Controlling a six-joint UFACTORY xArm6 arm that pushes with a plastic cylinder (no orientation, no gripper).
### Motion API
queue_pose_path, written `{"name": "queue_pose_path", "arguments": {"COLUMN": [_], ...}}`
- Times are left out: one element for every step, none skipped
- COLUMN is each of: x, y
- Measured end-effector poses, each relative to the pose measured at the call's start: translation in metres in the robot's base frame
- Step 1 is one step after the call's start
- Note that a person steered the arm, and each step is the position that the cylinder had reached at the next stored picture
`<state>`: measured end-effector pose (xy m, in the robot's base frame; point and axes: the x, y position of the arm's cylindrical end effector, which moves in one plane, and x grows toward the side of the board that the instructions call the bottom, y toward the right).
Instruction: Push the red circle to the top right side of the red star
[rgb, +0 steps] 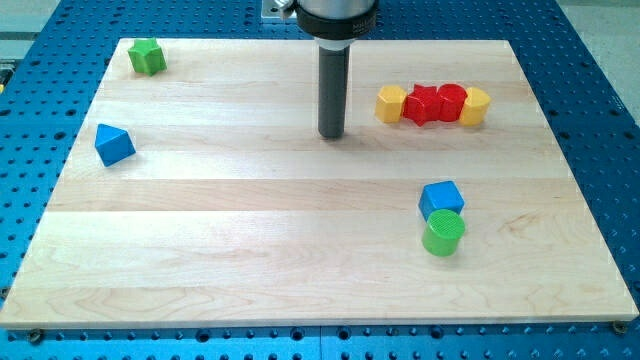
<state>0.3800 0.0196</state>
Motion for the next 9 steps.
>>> {"name": "queue_pose_path", "arguments": {"x": [0.0, 0.007, 0.023, 0.023, 0.024, 0.024, 0.018, -0.011, -0.042], "y": [0.004, 0.014, 0.064, 0.108, 0.137, 0.179, 0.188, 0.168, 0.146]}}
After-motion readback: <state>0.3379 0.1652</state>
